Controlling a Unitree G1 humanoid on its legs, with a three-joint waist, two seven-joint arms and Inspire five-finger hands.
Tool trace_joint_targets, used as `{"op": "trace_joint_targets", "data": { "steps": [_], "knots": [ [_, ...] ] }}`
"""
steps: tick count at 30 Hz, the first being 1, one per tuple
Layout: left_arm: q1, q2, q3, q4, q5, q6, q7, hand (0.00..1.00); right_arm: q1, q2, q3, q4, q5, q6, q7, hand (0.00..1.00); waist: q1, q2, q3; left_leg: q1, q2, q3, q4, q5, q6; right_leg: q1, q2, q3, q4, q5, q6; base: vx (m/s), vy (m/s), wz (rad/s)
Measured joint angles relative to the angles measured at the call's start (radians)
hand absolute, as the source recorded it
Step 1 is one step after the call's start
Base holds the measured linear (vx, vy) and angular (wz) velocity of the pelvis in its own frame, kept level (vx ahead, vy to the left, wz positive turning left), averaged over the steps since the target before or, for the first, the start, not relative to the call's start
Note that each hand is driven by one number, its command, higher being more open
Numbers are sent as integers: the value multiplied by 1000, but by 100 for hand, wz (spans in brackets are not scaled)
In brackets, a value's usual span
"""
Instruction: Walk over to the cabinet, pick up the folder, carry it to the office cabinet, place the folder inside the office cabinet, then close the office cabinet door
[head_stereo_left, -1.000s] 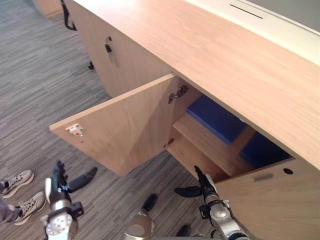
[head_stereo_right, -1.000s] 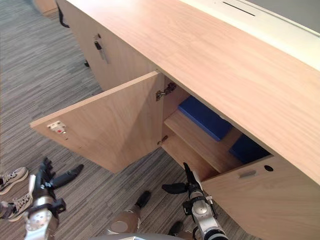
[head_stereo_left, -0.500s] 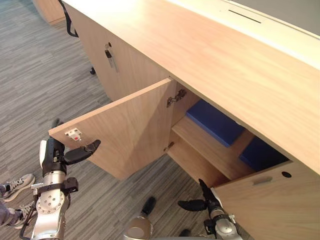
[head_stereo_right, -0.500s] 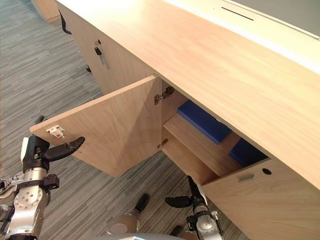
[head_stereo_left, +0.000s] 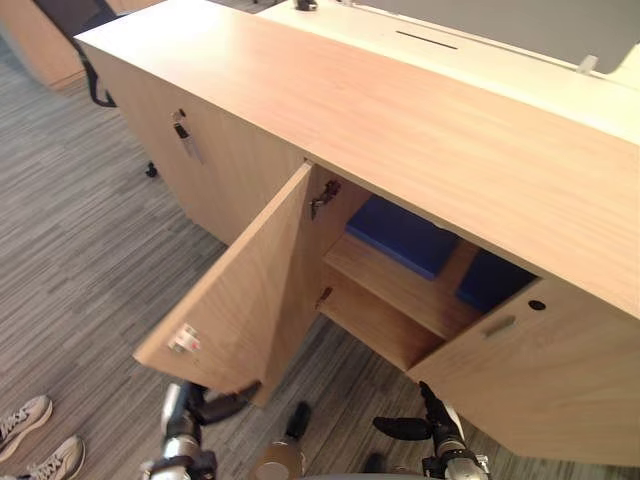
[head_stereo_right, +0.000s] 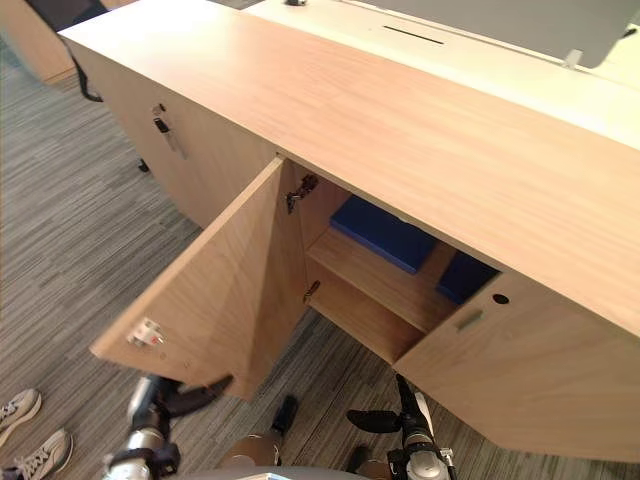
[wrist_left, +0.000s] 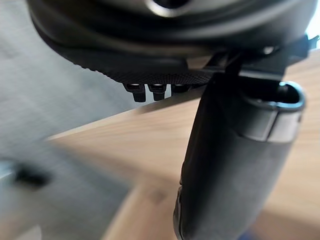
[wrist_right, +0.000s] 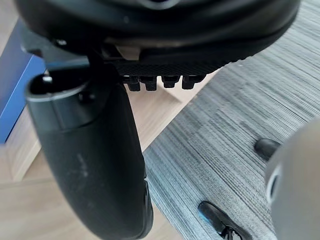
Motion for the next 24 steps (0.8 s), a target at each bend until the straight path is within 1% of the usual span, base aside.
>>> {"op": "trace_joint_targets", "data": {
  "steps": [2,3,4,5,6,8,9,11,12,13,15,17,19,20,23,24],
  "knots": [
    [-3,0,-76,1,31,14,-20,100,-11,7,2,-1,0,0,-4,100,-23,1,0,0,4,40,0,-2,3,-18,4,43,0,11,2,-28,53,-69],
    [-26,-1,-140,3,76,22,-22,100,-16,17,1,-4,0,-1,-9,100,-40,1,0,3,10,81,0,-4,6,-34,9,84,0,22,1,-36,47,-105],
    [-70,15,-190,27,110,25,-30,100,-20,23,2,-7,0,-1,-12,100,-58,1,0,5,18,120,0,-8,8,-51,16,124,-4,37,0,-31,30,-102],
    [-93,16,-210,38,118,29,-31,100,-26,22,2,-7,0,-1,-13,100,-68,1,0,5,22,139,0,-8,7,-59,19,141,-7,45,-1,-29,21,-100],
    [-143,15,-246,49,121,35,-31,100,-33,23,3,-8,0,-1,-20,100,-93,0,1,5,29,174,0,-9,6,-69,27,175,-24,65,-3,-29,26,-84],
    [-258,-11,-288,91,142,36,-30,100,-37,23,3,-8,1,0,-29,100,-121,-2,2,11,39,234,0,-16,4,-78,39,231,-58,101,-4,-20,28,-92],
    [-288,-24,-287,99,145,36,-25,100,-37,22,3,-8,1,0,-31,100,-132,-2,2,12,41,249,0,-17,3,-77,41,243,-68,112,-4,2,21,-86],
    [-396,-57,-262,110,152,36,-6,100,-37,18,2,-7,1,4,-33,100,-166,-2,2,21,45,305,0,-26,5,-77,46,293,-109,154,2,16,19,-73],
    [-418,-58,-258,110,158,35,3,100,-37,16,1,-7,1,5,-33,100,-173,-2,2,25,46,318,0,-29,6,-75,46,304,-117,165,7,35,15,-60],
    [-453,-62,-236,110,160,35,11,100,-36,12,0,-6,2,11,-33,100,-188,-1,2,35,46,336,0,-32,10,-67,47,322,-135,176,8,47,15,-52],
    [-503,-57,-180,110,161,33,26,100,-39,7,-1,-6,4,14,-31,100,-208,-1,3,51,44,368,0,-40,13,-56,47,350,-155,190,6,47,15,-44],
    [-535,-41,-128,115,163,33,27,100,-42,6,-1,-5,3,15,-29,100,-219,-1,3,57,43,371,0,-44,12,-45,47,352,-170,199,1,41,6,-10],
    [-560,-18,-94,126,163,31,39,100,-43,4,-1,-4,4,15,-23,100,-219,0,3,61,43,372,0,-47,9,-37,47,352,-178,200,0,79,-9,4],
    [-581,50,-27,149,178,26,62,100,-46,-7,-1,4,4,15,-4,100,-216,3,6,68,41,363,0,-55,10,-12,43,338,-205,202,-2,106,-19,20],
    [-581,47,-27,149,178,26,62,100,-53,-9,-1,21,29,15,1,100,-217,3,7,68,36,348,0,-56,10,-3,39,321,-209,202,-2,41,-4,17],
    [-560,46,-25,146,178,19,62,100,-56,-8,-4,22,33,16,4,100,-218,5,8,70,34,343,0,-56,11,2,37,318,-210,201,-1,0,5,5]
  ]
}}
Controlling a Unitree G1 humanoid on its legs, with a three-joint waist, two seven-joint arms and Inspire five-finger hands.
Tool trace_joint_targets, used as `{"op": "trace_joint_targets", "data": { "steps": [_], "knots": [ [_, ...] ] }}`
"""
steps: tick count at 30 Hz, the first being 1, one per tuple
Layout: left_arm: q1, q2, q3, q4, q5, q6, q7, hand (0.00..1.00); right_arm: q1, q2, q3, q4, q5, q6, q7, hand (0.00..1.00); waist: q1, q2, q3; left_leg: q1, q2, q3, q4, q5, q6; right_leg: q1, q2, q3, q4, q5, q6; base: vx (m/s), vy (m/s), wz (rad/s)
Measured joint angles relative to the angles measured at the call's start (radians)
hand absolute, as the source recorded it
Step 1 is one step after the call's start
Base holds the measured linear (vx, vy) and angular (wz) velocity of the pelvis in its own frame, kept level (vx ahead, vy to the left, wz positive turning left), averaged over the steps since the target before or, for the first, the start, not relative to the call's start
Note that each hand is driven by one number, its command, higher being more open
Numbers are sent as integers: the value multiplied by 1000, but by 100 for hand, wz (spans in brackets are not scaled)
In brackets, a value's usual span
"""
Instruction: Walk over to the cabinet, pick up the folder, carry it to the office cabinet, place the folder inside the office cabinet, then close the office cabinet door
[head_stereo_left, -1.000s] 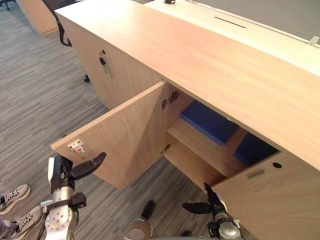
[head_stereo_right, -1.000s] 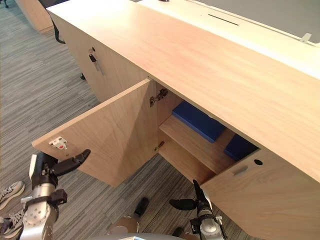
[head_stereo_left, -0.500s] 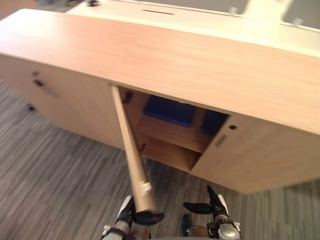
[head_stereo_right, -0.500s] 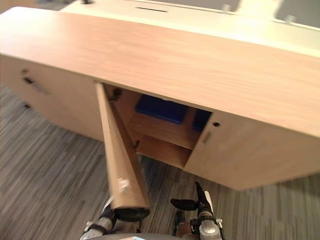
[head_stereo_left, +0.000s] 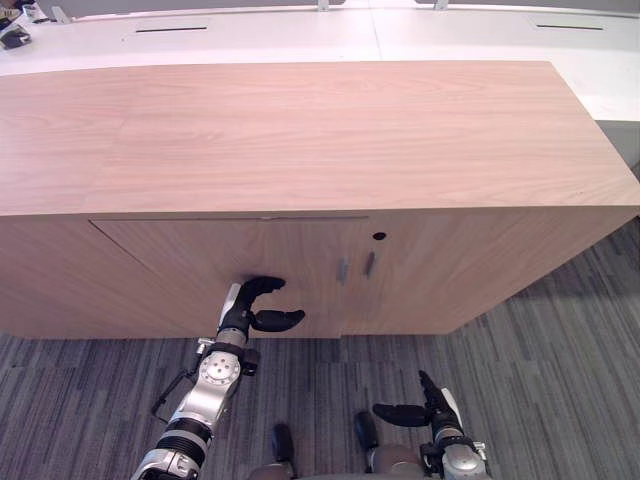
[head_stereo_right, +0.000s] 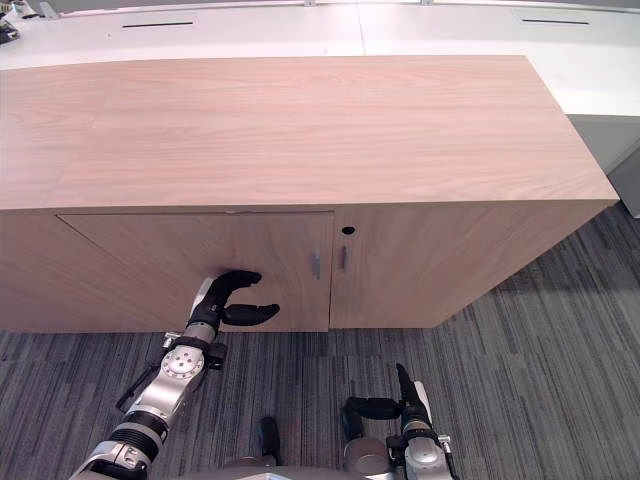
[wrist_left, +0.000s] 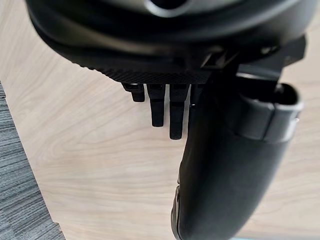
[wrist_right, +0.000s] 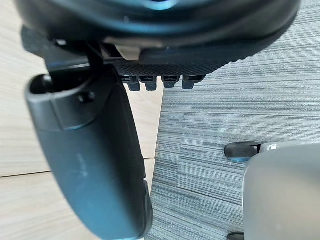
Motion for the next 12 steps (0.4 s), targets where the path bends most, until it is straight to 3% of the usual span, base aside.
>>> {"op": "trace_joint_targets", "data": {
  "steps": [5,8,12],
  "knots": [
    [179,-56,58,-87,-31,-26,-42,100,12,0,-80,0,47,6,3,100,5,0,0,10,-7,-31,0,-1,2,29,-7,-32,-14,-3,2,-15,3,19],
    [300,-55,119,-58,-40,-20,-76,100,12,-6,-120,-5,60,8,3,100,23,0,-1,12,-6,-32,0,-1,3,29,-7,-32,-14,-9,7,-28,0,2],
    [362,-46,174,32,-37,-9,-103,100,12,-15,-153,-7,69,8,8,100,35,0,-2,14,-7,-29,0,-3,3,33,-8,-35,-14,-15,12,-10,-1,2]
  ]
}}
